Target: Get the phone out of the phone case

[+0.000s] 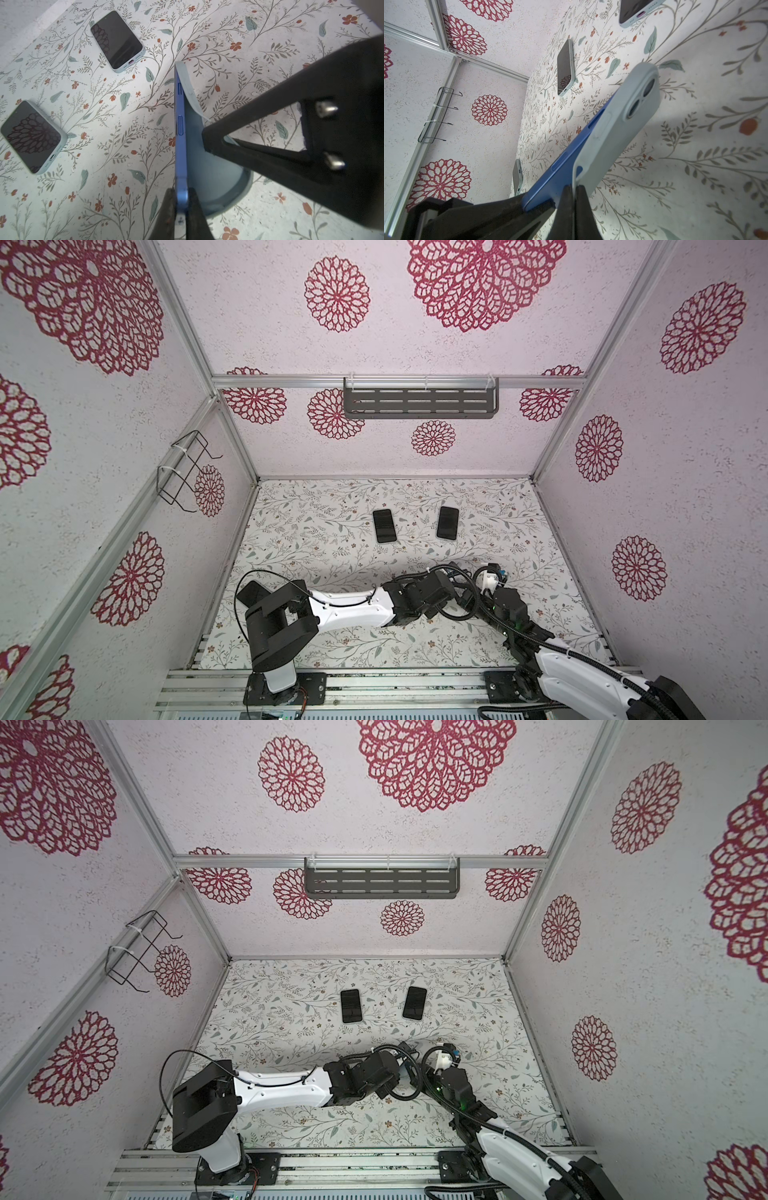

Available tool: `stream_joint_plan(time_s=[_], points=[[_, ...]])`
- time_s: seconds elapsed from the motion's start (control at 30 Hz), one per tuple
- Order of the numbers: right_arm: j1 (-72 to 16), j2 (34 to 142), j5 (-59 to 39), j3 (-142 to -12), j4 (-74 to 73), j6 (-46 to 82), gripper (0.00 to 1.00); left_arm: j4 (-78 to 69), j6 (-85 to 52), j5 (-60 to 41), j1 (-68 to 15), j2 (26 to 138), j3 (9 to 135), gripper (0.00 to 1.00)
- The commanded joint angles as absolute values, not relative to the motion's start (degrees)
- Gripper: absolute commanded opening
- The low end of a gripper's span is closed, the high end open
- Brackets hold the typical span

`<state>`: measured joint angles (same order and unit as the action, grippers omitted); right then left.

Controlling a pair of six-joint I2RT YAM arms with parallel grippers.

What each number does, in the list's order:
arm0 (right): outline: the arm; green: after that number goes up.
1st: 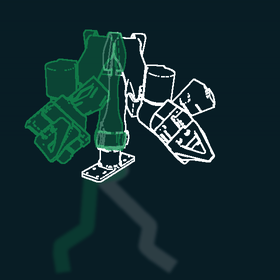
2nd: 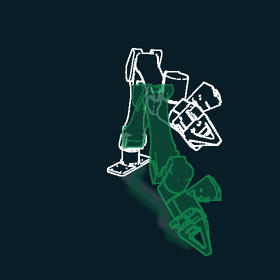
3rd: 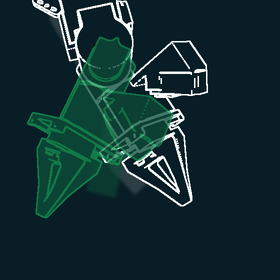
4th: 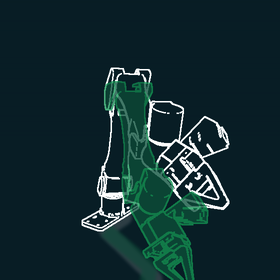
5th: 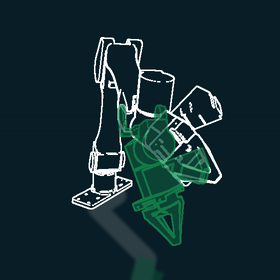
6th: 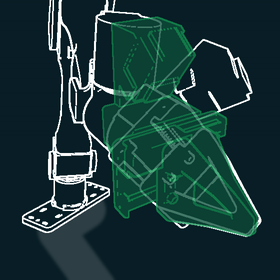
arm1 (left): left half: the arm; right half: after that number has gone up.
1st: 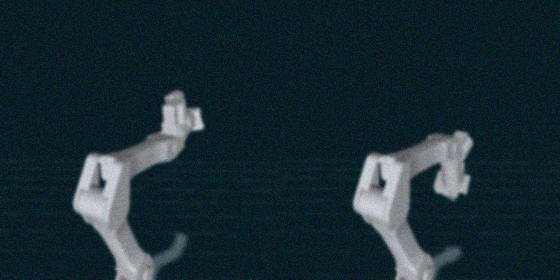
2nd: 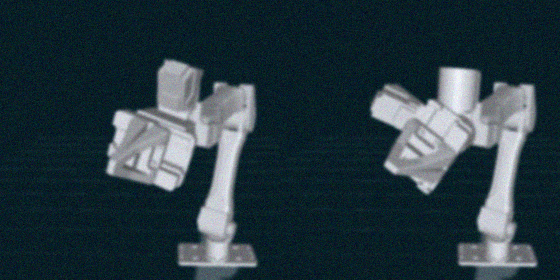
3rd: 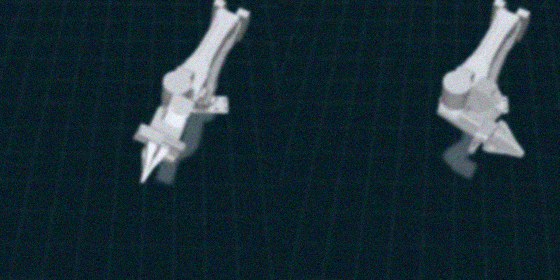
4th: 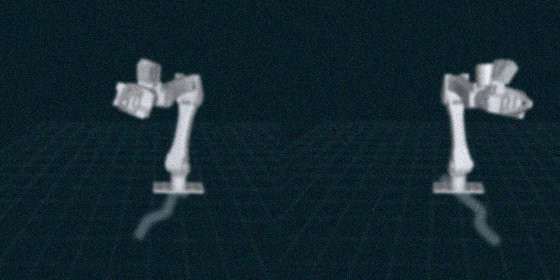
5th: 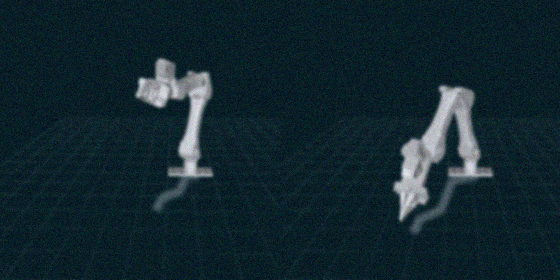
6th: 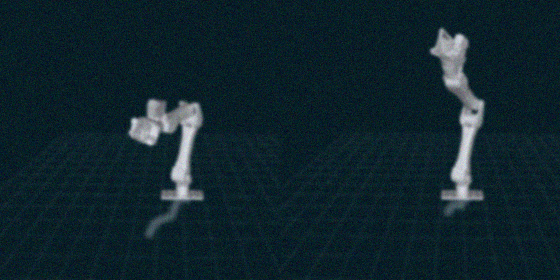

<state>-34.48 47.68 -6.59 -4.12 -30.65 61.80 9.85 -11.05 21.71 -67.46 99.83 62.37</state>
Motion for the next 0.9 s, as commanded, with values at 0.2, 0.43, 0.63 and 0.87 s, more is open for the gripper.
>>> stream_joint_plan(time_s=[0.2,0.43,0.63,0.87], points=[[-35.0,45.6,-7.9,-3.6,-28.8,63.6,0.00,10.9,-12.3,29.1,-68.8,92.3,61.7,0.00],[-35.0,46.9,-6.4,-3.4,-26.9,63.3,0.00,17.6,-14.4,33.7,-69.8,85.9,58.0,0.00],[-35.0,49.4,-6.6,-3.6,-28.9,63.4,0.00,25.7,-18.4,39.1,-70.1,81.8,54.9,0.00],[-35.1,51.8,-7.3,-4.8,-29.1,63.0,0.00,37.2,-23.1,44.7,-71.2,83.2,55.5,0.00]])
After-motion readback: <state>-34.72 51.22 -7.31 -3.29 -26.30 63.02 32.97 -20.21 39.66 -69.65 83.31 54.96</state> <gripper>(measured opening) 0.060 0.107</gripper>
